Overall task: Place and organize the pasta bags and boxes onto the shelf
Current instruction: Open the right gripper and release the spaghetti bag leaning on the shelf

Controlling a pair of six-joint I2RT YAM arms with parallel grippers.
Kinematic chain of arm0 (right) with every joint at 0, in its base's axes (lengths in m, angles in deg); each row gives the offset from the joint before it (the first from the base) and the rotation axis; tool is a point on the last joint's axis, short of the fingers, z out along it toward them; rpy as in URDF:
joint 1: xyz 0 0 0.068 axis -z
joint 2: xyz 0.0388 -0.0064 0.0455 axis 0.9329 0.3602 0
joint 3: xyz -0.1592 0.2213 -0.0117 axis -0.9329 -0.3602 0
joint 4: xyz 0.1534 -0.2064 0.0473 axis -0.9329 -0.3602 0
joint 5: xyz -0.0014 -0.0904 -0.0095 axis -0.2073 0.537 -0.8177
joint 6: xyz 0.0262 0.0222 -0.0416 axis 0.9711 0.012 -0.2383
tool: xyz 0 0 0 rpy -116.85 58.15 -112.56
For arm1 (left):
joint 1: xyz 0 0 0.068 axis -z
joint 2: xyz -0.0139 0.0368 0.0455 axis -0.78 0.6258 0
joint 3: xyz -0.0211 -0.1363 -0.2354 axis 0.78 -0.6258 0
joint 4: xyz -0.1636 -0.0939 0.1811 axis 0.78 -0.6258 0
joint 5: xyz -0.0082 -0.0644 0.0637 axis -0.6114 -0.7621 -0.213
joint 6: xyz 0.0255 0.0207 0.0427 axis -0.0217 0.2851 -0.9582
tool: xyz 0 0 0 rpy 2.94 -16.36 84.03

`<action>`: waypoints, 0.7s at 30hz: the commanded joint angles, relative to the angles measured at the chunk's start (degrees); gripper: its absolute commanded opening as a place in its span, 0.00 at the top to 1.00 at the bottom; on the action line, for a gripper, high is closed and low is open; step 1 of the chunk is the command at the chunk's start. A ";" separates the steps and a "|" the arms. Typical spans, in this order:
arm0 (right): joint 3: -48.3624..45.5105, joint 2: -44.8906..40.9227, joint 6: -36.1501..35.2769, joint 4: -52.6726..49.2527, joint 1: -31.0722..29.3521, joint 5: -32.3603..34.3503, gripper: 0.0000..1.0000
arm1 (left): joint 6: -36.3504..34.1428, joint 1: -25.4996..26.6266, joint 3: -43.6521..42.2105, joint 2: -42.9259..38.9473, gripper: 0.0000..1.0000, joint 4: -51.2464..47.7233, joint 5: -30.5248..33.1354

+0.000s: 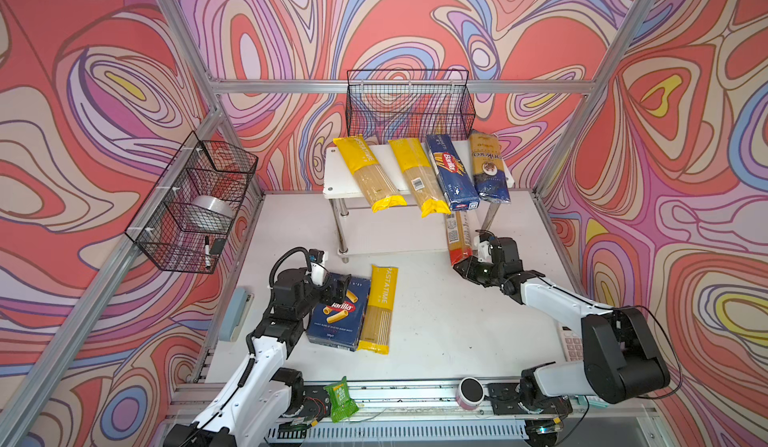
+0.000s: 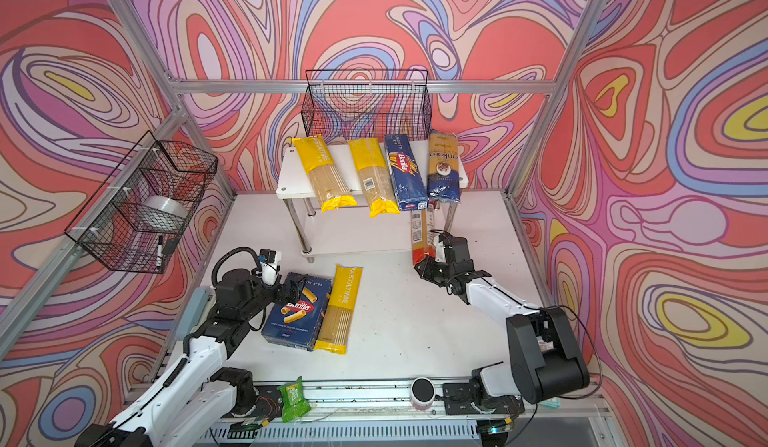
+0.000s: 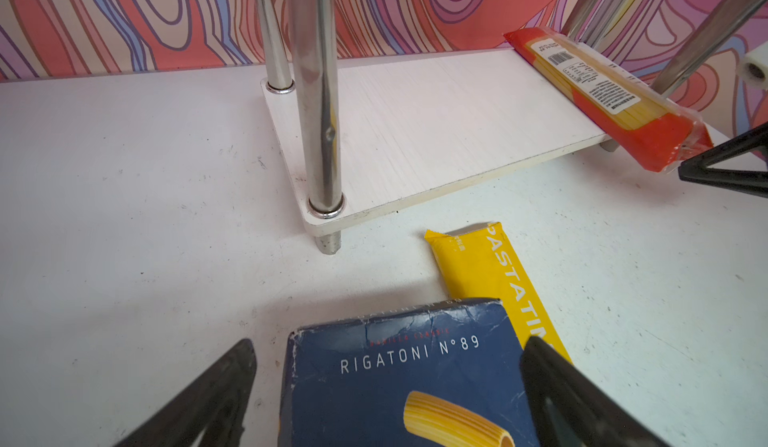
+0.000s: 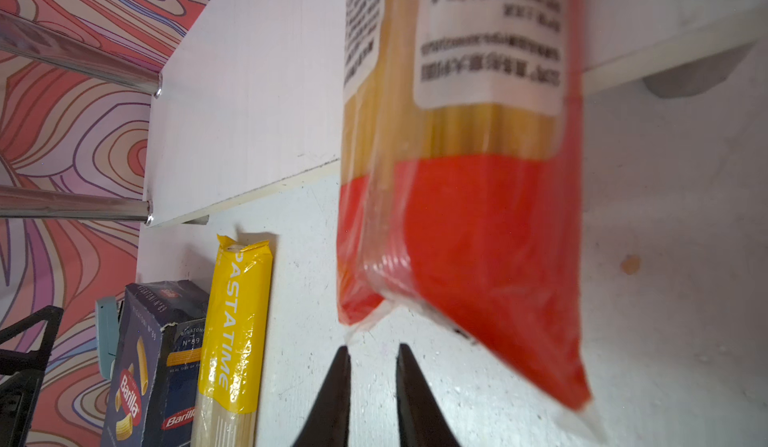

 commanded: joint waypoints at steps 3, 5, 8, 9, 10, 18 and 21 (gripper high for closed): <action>3.24 3.48 -1.26 2.64 0.26 1.58 0.80 | -0.14 -0.03 0.73 -0.01 0.00 -0.59 -0.52; 4.39 4.99 -1.50 2.70 0.33 2.10 0.80 | -0.07 -0.03 0.55 -0.43 0.00 -0.54 -0.32; 5.77 6.46 -1.38 3.35 0.26 3.18 0.80 | 0.14 -0.03 0.16 -1.11 0.00 -0.45 0.14; 6.27 6.65 -1.35 3.49 0.32 3.61 0.80 | 0.16 -0.01 0.07 -1.38 0.00 -0.31 0.26; 6.68 6.62 -1.42 3.58 0.34 4.22 0.79 | 0.19 0.01 -0.05 -1.55 0.00 -0.37 0.45; 10.35 8.17 -2.81 2.27 0.34 6.70 0.80 | 0.10 -0.01 -0.13 -1.75 0.00 -0.33 0.28; 10.70 7.30 -3.20 1.42 0.35 6.80 0.80 | 0.15 -0.03 -0.25 -1.95 0.00 -0.32 0.27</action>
